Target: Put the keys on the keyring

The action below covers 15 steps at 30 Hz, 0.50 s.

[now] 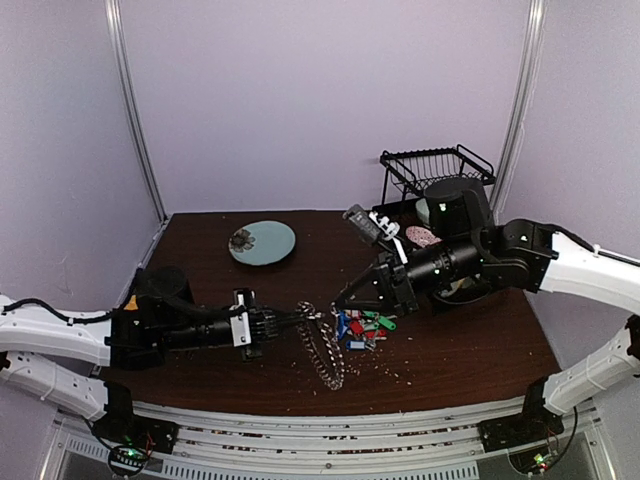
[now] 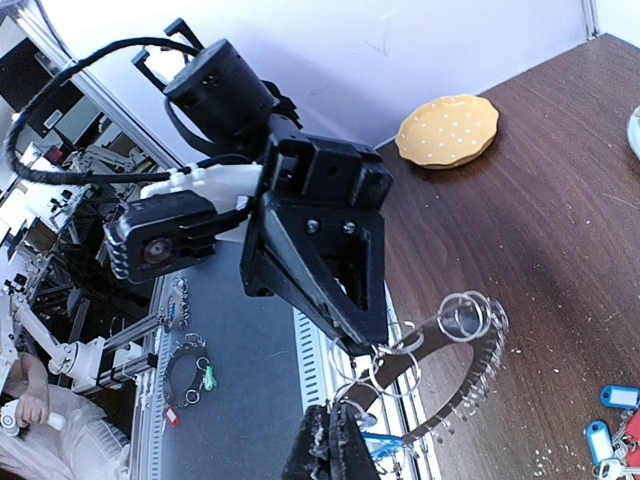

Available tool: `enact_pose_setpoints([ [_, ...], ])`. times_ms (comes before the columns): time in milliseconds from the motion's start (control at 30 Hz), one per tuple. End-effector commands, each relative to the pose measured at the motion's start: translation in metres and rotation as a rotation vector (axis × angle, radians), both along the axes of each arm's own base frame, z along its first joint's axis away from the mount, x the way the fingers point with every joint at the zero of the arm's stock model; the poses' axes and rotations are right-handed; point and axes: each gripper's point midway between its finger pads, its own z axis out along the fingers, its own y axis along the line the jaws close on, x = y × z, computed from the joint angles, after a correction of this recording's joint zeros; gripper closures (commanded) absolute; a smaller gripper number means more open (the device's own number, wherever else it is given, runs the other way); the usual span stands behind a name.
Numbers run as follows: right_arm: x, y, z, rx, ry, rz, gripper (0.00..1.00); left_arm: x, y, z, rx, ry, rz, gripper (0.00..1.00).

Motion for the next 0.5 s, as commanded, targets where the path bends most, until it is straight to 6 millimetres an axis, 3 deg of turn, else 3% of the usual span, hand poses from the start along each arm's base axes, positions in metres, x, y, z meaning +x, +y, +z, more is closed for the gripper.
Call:
enact_pose_setpoints([
  [0, -0.005, 0.001, 0.013, 0.086, -0.054, 0.04, 1.0, -0.018, -0.002, 0.041, -0.208, 0.072, -0.117, 1.0],
  [233, 0.0, -0.026, 0.021, 0.1, -0.151, -0.008, 1.0, -0.023, -0.012, 0.054, -0.205, 0.069, -0.175, 1.0],
  [467, 0.039, -0.062, -0.025, 0.017, -0.083, -0.205, 1.0, -0.025, -0.013, 0.061, -0.239, 0.136, -0.21, 1.0],
])
